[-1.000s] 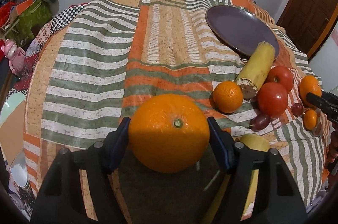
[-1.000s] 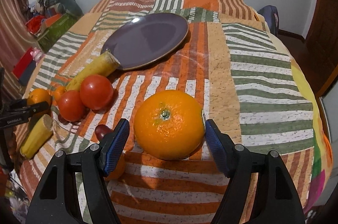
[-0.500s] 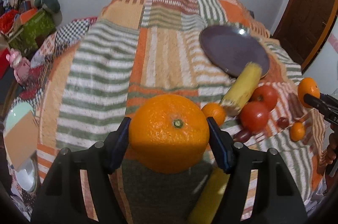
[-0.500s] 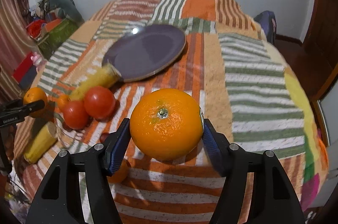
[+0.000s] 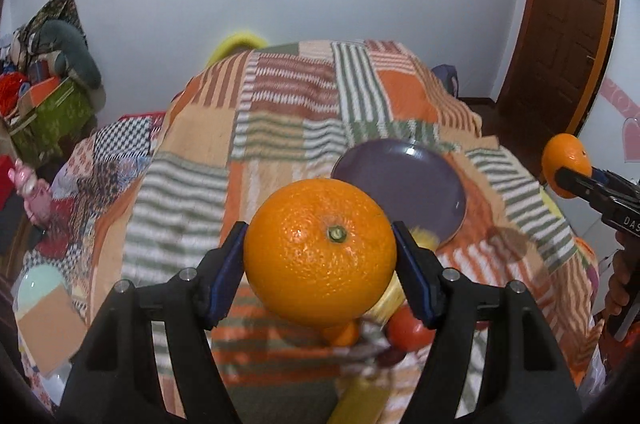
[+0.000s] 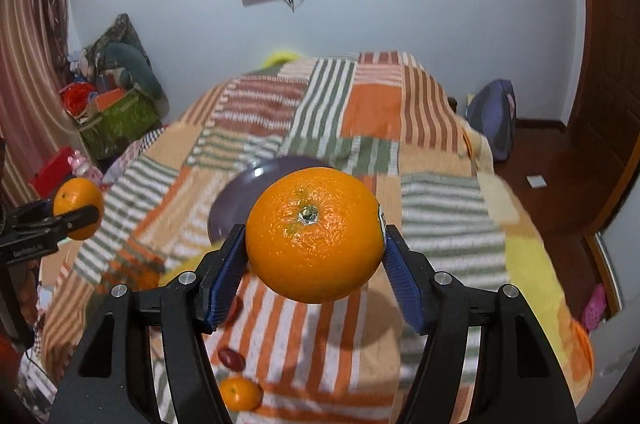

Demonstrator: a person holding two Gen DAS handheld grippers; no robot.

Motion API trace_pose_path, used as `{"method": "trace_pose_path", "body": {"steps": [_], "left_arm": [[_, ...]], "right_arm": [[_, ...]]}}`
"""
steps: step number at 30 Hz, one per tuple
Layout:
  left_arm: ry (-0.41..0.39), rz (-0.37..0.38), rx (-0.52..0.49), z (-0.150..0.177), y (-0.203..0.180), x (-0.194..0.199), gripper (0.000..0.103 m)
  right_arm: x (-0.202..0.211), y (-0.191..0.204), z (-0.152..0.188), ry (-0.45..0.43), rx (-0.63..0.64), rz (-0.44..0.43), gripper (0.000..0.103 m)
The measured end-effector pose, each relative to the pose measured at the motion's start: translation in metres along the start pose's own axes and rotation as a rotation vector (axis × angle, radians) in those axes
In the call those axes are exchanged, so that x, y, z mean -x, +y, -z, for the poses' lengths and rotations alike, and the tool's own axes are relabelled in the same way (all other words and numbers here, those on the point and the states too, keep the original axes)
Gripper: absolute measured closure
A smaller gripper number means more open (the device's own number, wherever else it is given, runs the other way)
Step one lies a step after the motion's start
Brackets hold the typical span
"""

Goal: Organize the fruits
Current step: 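Carry both large oranges onto the purple plate and open both tools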

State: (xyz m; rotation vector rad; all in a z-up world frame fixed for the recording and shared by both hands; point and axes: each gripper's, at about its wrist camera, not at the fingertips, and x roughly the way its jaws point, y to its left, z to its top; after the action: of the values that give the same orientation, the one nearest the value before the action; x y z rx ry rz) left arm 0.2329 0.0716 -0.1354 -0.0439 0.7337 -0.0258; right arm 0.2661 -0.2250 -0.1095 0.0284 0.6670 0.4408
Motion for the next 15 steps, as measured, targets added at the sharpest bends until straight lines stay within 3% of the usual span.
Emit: {"method": "trace_pose_path", "body": {"steps": [7,15], "left_arm": [[0.002,0.046,-0.008,-0.031,-0.014,-0.03,0.034],[0.041,0.069,-0.028,-0.054,-0.024,-0.083,0.034]], "right_arm": [[-0.023,0.008,-0.024,-0.025,0.085,0.02,0.04],[-0.066,0.002,-0.033,0.041,0.149,0.049,0.04]]}}
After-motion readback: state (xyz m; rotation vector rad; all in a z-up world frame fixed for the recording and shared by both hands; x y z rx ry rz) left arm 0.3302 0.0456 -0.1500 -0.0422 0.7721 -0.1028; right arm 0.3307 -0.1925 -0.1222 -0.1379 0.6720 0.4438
